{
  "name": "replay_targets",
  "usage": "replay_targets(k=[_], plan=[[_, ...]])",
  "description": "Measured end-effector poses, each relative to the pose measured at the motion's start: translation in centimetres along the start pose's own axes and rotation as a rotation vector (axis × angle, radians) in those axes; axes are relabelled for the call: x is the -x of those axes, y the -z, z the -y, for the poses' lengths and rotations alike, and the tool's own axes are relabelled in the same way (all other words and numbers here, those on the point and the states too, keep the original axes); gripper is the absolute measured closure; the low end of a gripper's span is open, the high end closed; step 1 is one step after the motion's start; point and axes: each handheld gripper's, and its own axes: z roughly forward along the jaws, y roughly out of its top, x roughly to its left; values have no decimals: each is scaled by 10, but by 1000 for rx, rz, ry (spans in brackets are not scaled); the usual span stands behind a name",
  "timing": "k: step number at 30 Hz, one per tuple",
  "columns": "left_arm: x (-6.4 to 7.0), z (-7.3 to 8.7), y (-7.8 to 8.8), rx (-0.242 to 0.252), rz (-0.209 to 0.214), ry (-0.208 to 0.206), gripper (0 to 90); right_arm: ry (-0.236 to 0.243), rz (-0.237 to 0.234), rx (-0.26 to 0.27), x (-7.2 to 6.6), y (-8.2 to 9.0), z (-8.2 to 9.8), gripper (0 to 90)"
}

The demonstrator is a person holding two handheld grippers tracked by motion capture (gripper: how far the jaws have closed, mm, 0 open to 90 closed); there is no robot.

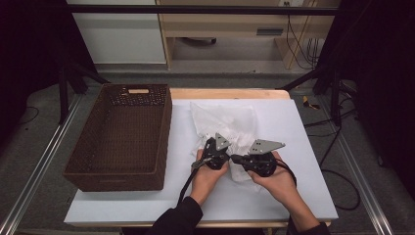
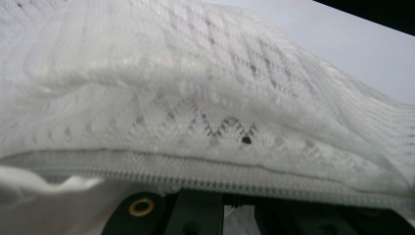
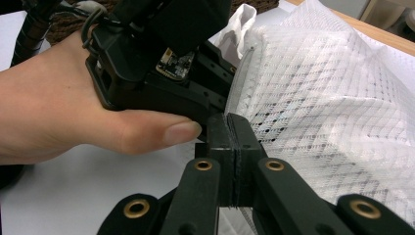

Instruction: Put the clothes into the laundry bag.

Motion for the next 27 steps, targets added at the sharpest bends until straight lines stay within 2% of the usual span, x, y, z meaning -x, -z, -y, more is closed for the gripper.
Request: replay_targets(k=[11,13,19,23,27], plan=[[-2,-2,-12,35,-11,-11,900,-4,9,-2,2,4,1,900],[-4,-2,-14,44,-12,3,900,-5,10,1,3,5,2,900],[-7,-1,-16,63,-36,5,900,-6,9,9,4,7,1,900],[-11,-2,-18,73,-39,29,900,-11,13,12,6,10,0,900],[-11,-5,-22,78,-57,20,900,-15,15,11,7,10,1,900]])
